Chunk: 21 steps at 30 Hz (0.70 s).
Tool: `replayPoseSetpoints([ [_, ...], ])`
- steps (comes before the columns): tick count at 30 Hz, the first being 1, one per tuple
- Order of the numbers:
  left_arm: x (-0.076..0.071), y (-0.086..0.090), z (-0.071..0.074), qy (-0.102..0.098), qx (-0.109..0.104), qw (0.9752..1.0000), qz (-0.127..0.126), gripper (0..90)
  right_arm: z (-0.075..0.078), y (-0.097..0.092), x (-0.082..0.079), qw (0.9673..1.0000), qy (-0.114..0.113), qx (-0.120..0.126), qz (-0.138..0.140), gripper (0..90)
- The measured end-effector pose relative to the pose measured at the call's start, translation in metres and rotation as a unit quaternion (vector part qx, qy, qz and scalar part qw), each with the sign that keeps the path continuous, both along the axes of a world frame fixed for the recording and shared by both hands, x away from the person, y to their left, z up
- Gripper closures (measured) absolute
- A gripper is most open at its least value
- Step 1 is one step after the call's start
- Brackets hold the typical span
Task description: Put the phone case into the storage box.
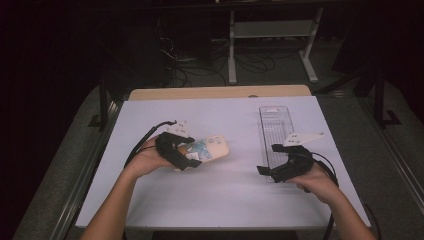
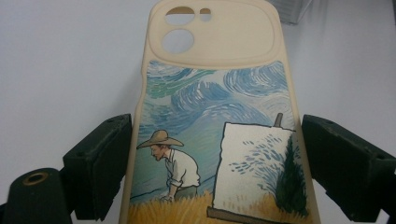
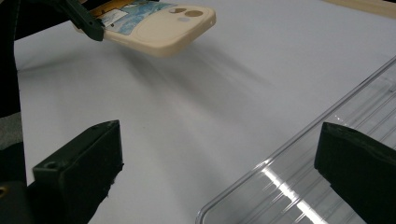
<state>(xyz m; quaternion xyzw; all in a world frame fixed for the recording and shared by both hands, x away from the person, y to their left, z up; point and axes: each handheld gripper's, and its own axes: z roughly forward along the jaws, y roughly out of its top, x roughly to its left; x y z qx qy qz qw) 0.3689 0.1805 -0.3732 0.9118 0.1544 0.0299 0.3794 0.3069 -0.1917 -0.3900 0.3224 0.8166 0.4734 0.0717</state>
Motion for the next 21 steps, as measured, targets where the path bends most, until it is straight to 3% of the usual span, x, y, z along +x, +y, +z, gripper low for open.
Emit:
replayPoseSetpoints([
  [11, 0.011, -0.001, 0.010, 0.007, 0.003, 0.9998, -0.017, 11.4, 0.015, -0.008, 0.018, 0.9999, -0.008, 0.005, 0.005, 0.6],
  [21, 0.010, 0.001, 0.008, 0.011, 0.003, 0.9994, -0.031, 11.4, 0.014, -0.010, 0.041, 0.9999, 0.007, 0.000, 0.016, 0.5],
])
